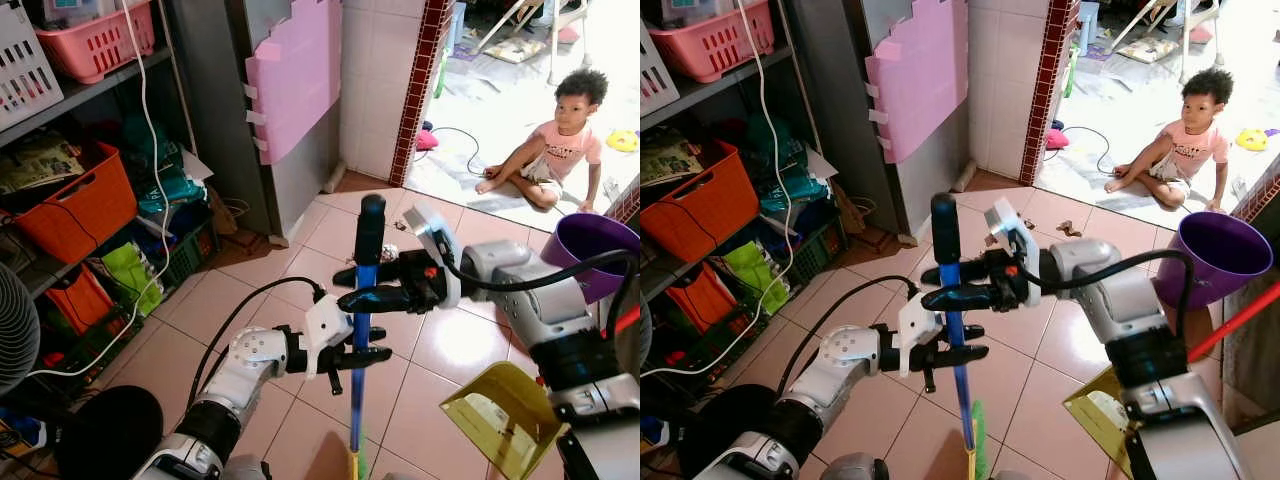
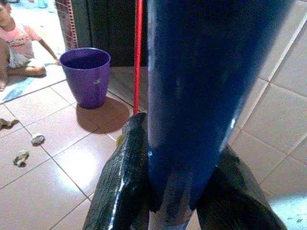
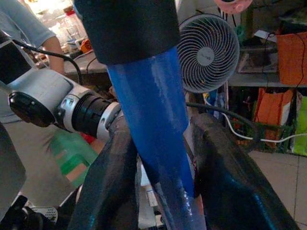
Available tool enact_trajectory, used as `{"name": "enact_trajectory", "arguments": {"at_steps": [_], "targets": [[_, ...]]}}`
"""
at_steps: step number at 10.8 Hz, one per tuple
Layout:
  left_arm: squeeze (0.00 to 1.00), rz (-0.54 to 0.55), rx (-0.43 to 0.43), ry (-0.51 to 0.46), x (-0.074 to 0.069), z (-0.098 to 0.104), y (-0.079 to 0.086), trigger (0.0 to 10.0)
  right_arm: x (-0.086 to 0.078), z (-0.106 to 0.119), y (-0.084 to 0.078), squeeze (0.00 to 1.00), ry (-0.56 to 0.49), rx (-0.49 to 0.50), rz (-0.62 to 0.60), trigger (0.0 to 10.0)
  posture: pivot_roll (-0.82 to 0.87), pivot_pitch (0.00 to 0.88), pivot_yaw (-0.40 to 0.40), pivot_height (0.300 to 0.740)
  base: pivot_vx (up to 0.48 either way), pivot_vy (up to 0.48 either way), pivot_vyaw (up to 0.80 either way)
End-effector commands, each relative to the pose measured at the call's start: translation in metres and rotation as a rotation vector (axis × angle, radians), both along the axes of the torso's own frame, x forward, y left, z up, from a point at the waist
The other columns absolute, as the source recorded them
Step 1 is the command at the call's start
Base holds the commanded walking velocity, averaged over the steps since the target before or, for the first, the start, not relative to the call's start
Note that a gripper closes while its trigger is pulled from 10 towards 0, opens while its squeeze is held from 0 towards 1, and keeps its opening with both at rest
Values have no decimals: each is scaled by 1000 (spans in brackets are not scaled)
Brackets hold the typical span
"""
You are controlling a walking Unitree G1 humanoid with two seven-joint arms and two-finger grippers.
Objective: Sweep floor
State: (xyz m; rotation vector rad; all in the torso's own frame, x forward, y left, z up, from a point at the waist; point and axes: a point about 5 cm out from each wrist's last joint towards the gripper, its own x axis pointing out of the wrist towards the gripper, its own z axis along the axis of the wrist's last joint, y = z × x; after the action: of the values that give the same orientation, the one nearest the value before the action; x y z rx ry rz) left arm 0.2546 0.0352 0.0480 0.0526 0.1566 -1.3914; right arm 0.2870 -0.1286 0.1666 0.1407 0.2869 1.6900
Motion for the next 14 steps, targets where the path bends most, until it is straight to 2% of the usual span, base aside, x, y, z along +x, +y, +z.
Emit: {"name": "enact_trajectory", "arguments": {"at_steps": [1, 5, 6, 8, 9, 12, 13, 14], "targets": [[0, 11, -19, -38, 6, 8, -2, 0, -5, 2, 5, 0, -5, 13, 44, 0, -94, 0, 31, 740, 0, 0, 0], [0, 12, -14, -40, 6, 8, -1, 0, -9, -1, 7, 0, 10, 11, 47, 0, -94, 0, 32, 740, 0, 0, 0], [0, 13, -14, -43, 7, 9, -1, 0, -9, -3, 7, 0, 13, 2, 31, 10000, -95, 0, 30, 740, 0, 0, 0], [0, 13, -15, -44, 7, 9, -2, 0, -8, -5, 6, 0, 19, -7, 11, 10000, -96, 0, 29, 740, 0, 0, 0], [0, 14, -16, -44, 7, 9, -2, 0, -9, -9, 5, 1000, 17, -16, -13, 10000, -95, 0, 27, 740, 0, 0, 0], [0, 14, -16, -44, 6, 8, -3, 0, -11, -23, -1, 1000, 41, -52, -68, 10000, -100, 0, 28, 740, 0, 0, 0], [0, 12, -15, -43, 6, 8, -3, 0, -12, -27, -3, 961, 45, -65, -67, 10000, -101, 0, 27, 740, 0, 0, 0], [0, 12, -13, -43, 6, 8, -3, 0, -11, -30, -5, 141, 46, -73, -82, 10000, -101, 0, 27, 740, 0, 0, 0]]}}
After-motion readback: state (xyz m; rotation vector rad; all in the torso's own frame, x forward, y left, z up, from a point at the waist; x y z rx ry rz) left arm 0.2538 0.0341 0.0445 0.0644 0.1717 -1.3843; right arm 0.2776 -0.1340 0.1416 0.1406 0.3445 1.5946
